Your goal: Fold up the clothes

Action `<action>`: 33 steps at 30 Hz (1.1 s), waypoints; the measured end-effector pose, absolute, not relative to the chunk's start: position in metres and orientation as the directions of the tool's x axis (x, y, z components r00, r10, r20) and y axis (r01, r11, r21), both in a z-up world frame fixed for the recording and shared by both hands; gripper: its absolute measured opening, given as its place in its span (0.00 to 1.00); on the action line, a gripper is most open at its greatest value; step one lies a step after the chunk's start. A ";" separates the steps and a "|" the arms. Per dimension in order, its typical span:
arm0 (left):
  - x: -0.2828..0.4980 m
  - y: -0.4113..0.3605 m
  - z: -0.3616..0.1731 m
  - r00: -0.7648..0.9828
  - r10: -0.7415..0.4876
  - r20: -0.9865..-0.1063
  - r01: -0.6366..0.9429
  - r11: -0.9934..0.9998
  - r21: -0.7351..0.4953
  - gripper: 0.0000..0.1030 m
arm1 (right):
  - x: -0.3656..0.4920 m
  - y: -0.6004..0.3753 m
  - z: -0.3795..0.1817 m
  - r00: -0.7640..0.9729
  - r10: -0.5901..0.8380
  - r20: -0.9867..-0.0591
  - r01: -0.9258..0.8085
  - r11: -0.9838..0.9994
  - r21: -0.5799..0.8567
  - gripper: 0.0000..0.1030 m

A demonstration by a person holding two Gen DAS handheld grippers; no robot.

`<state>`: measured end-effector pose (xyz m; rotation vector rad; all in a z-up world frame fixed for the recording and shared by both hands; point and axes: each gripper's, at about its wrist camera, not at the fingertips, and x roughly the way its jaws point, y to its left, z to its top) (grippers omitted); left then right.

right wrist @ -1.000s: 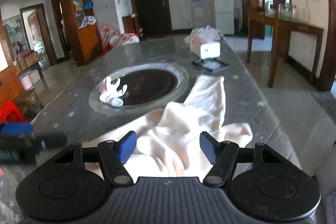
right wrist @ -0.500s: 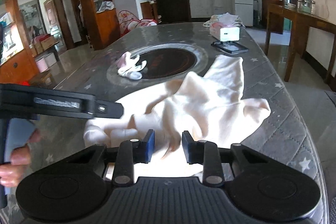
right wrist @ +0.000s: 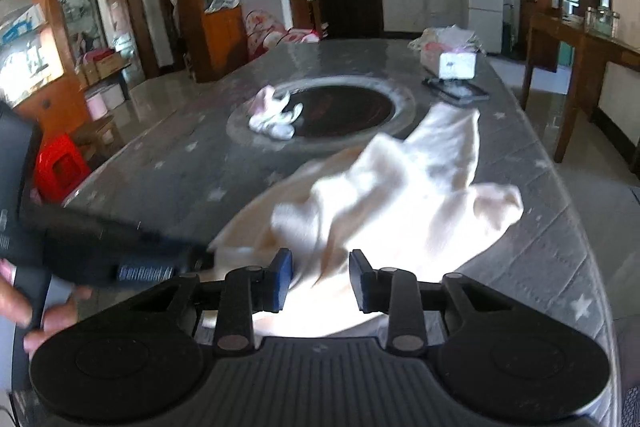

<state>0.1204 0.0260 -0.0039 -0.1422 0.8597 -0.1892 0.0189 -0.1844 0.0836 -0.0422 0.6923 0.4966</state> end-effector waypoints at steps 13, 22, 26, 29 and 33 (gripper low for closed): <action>0.127 0.035 0.001 0.644 -0.241 -0.726 0.062 0.962 -0.265 0.48 | 0.086 -0.151 0.072 0.609 0.415 -0.676 -0.431 0.889 0.157 0.38; 0.136 0.035 -0.005 0.627 -0.312 -0.714 0.106 0.942 -0.318 0.12 | 0.057 -0.185 0.073 0.667 0.389 -0.636 -0.388 0.909 0.149 0.07; 0.123 0.039 0.005 0.676 -0.293 -0.676 0.108 0.947 -0.302 0.04 | 0.028 -0.218 0.088 0.723 0.373 -0.581 -0.354 0.923 0.153 0.07; 0.112 0.044 0.014 0.707 -0.279 -0.650 0.109 0.951 -0.289 0.03 | 0.004 -0.239 0.096 0.741 0.366 -0.563 -0.337 0.928 0.158 0.07; 0.096 0.049 0.020 0.727 -0.260 -0.636 0.109 0.957 -0.267 0.02 | -0.032 -0.258 0.095 0.732 0.362 -0.578 -0.337 0.929 0.154 0.07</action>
